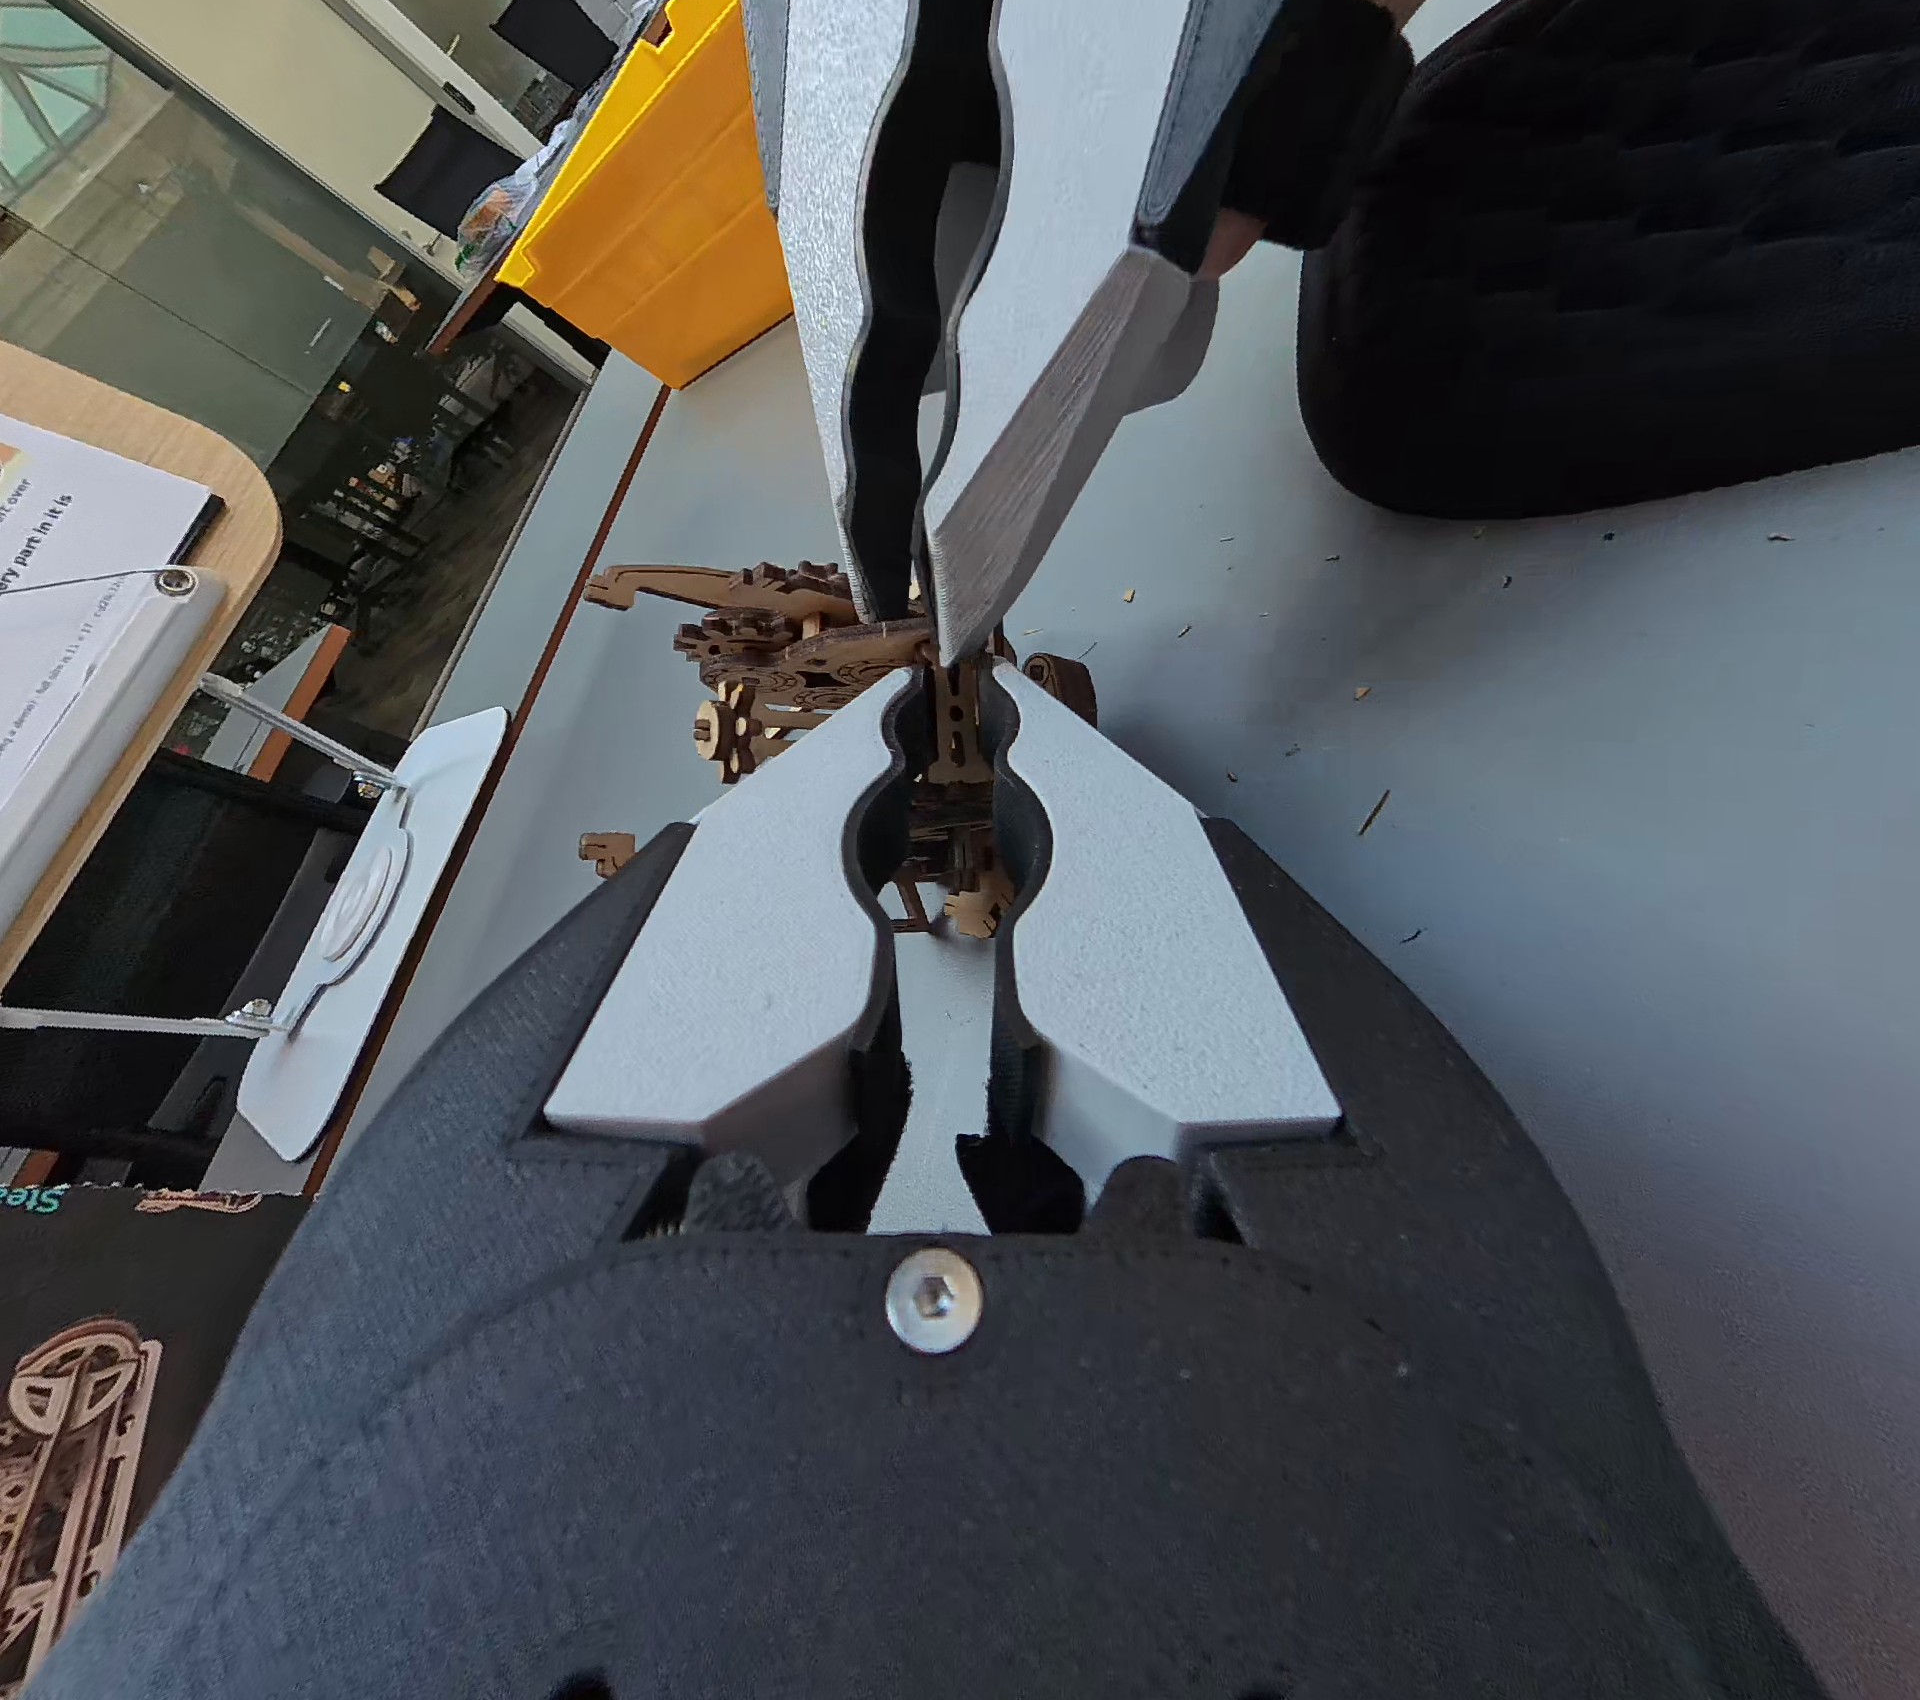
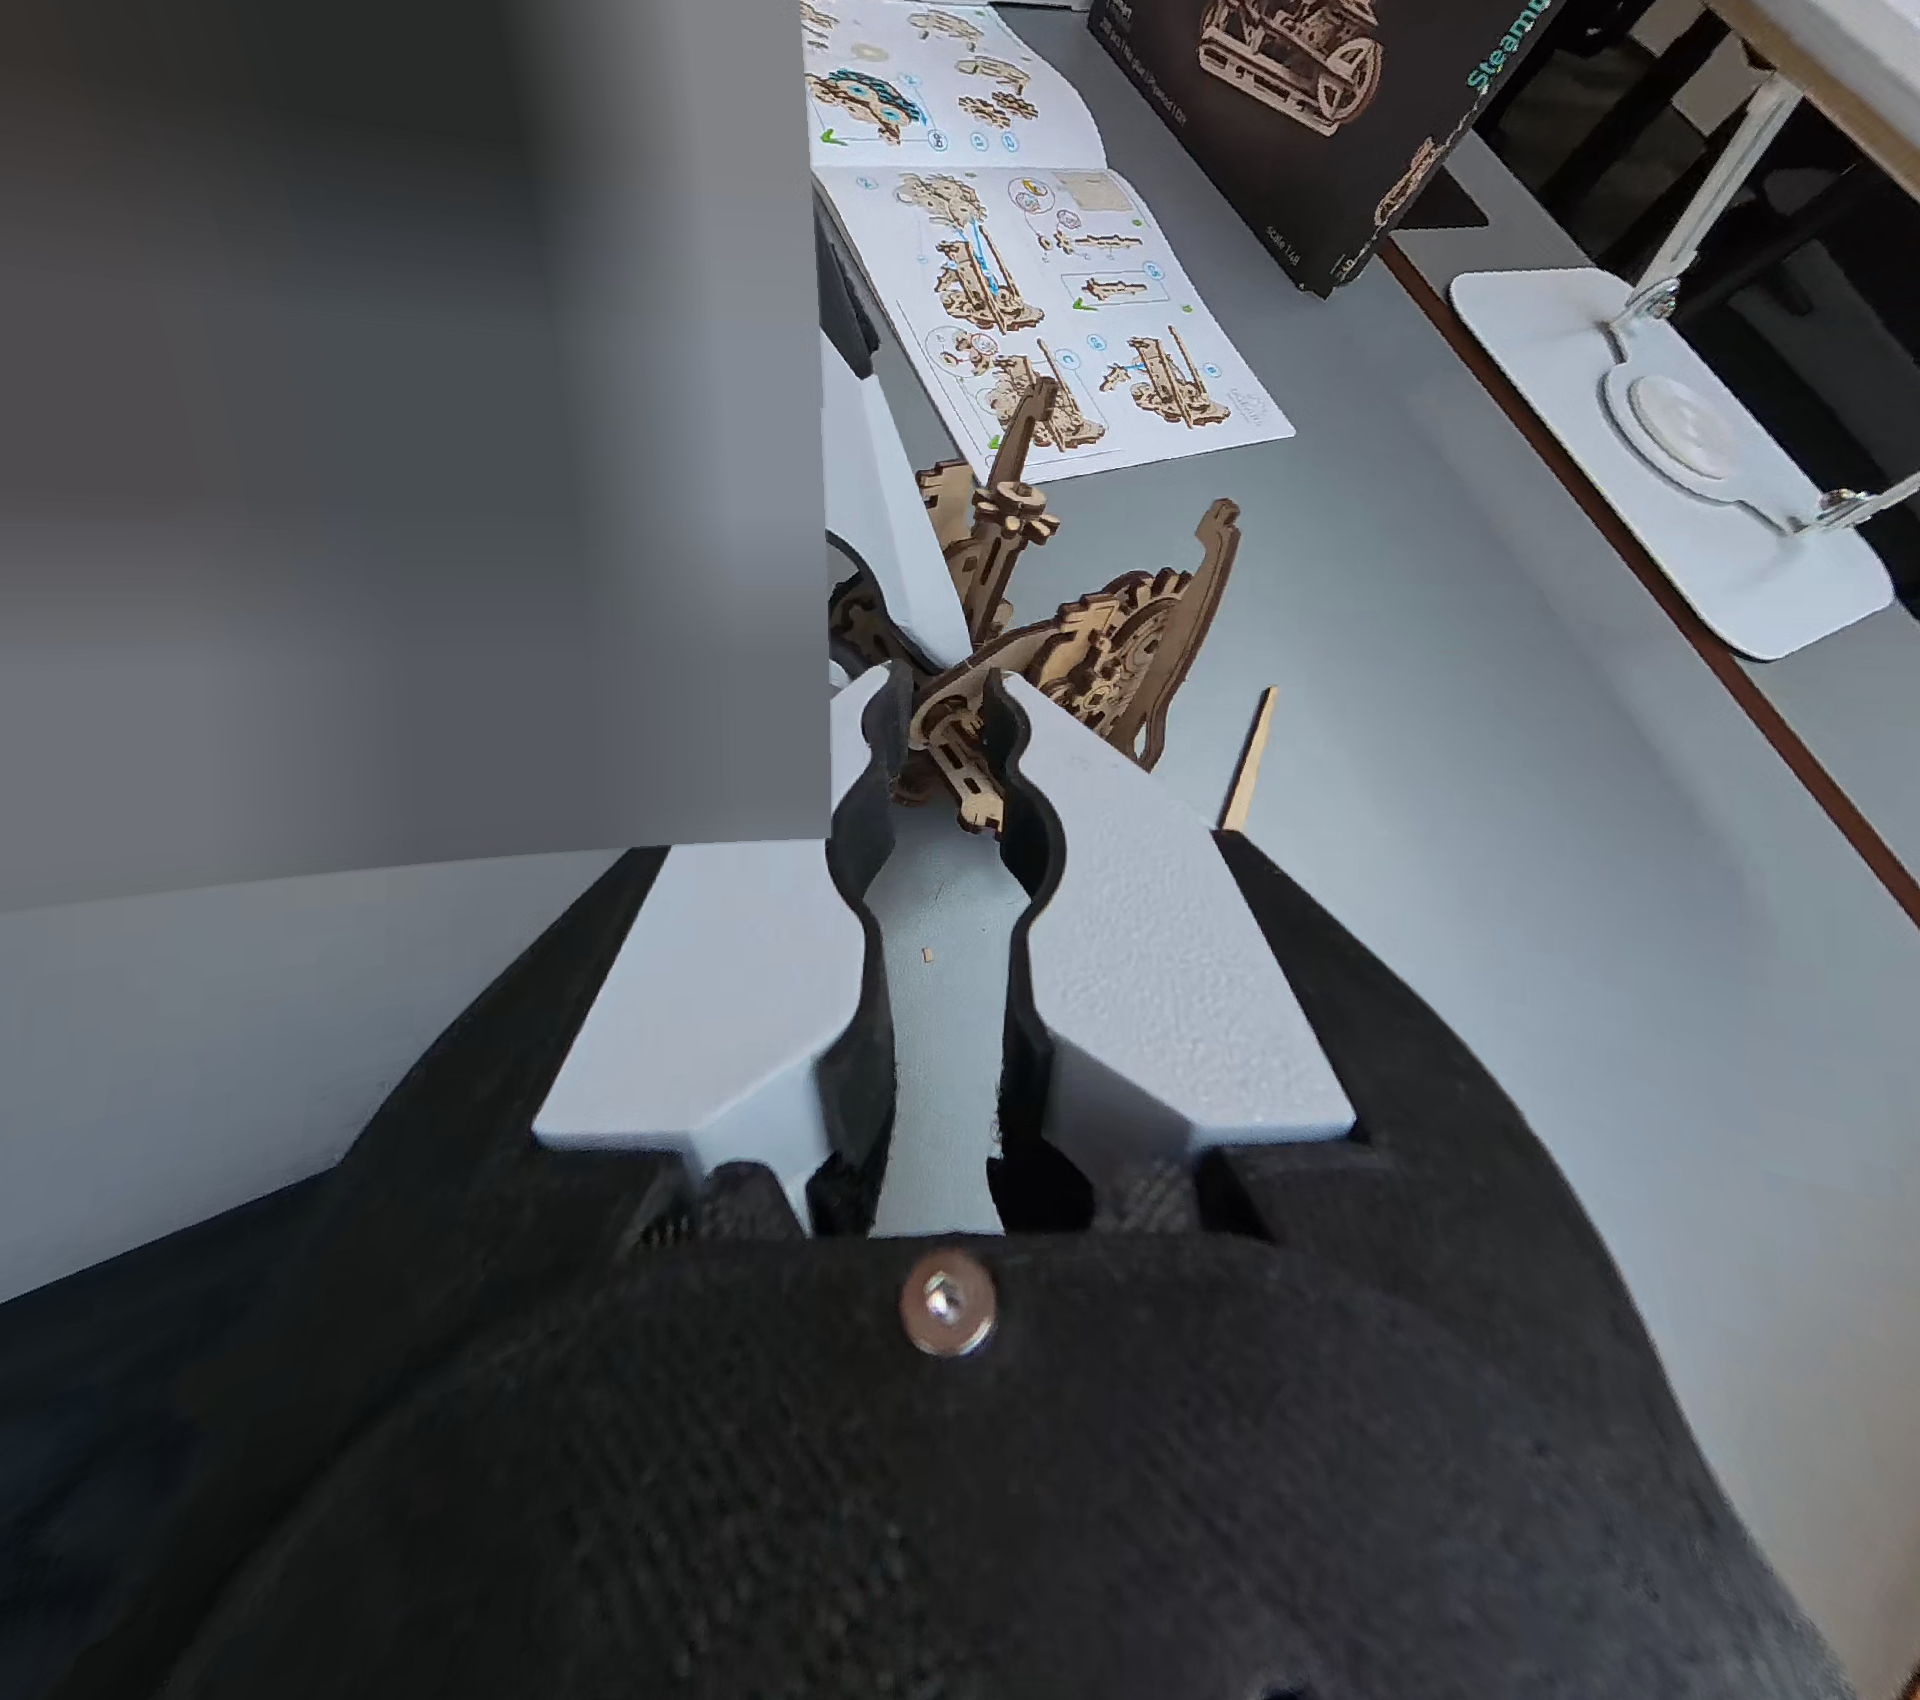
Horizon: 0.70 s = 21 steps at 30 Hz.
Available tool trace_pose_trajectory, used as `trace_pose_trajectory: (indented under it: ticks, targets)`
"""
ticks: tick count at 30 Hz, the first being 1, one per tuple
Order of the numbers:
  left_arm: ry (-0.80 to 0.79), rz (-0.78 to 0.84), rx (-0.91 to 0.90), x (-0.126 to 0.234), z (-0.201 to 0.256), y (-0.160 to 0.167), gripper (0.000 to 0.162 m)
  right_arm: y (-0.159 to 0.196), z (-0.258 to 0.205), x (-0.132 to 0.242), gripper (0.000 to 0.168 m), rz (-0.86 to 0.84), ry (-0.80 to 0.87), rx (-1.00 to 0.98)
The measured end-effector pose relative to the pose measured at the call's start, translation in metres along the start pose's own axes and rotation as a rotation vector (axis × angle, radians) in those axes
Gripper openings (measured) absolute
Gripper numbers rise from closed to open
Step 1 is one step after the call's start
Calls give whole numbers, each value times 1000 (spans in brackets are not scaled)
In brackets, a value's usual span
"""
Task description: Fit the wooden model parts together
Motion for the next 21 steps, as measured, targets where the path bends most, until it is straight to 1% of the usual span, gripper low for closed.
trace_pose_trajectory:
  ticks: [3, 11, 17, 21]
  targets:
    - [-4, -7, 6, 0, -1, 1, 6, -1, -2, -2, 11, -14, 44, 61]
    - [-31, -37, 22, -3, -4, 1, 6, -2, -1, -3, 7, -32, 120, 140]
    - [-52, -57, 38, -4, -5, 0, 6, -1, 1, -3, 7, -18, 127, 105]
    - [-62, -65, 35, -4, -5, 2, 5, 1, 3, -3, 10, -17, 101, 58]
Point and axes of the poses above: each gripper's, where its closed fingertips meet, x back along the fingers, y out of its underside, z = x × y across the jaws, the point moved 5 cm from there along x, back along the fingers, and after that the axes turned 1 degree about -y, right-handed, at the moved point
